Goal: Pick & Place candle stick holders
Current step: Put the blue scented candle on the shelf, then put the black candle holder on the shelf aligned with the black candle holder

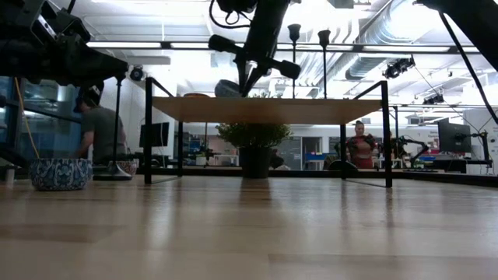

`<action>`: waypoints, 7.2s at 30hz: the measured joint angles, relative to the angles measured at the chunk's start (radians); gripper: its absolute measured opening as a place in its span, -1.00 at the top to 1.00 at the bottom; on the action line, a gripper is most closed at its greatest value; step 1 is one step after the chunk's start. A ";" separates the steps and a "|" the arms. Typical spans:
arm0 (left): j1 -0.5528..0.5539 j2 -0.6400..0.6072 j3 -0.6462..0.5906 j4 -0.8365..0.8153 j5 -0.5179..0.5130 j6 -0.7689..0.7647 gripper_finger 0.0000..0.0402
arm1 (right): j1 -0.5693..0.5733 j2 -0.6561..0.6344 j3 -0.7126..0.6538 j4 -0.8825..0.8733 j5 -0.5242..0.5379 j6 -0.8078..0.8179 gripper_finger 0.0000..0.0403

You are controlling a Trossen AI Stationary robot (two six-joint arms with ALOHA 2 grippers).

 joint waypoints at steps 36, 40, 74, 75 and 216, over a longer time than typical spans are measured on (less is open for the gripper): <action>0.000 0.000 0.000 0.000 0.000 0.000 0.99 | -0.001 0.022 -0.001 0.031 -0.007 -0.024 0.53; 0.000 0.000 0.000 0.000 0.000 0.000 0.99 | -0.001 0.015 -0.001 0.038 0.016 -0.028 0.51; 0.000 0.000 0.000 0.000 0.000 0.000 0.99 | 0.069 -0.017 -0.003 -0.019 -0.133 -0.470 0.99; 0.000 0.000 0.000 0.000 0.000 0.000 0.99 | 0.069 -0.012 -0.002 -0.010 -0.139 -0.470 0.99; 0.000 0.008 0.384 -0.516 -0.211 0.159 0.94 | 0.417 -1.219 -1.389 0.783 -0.039 -1.054 0.38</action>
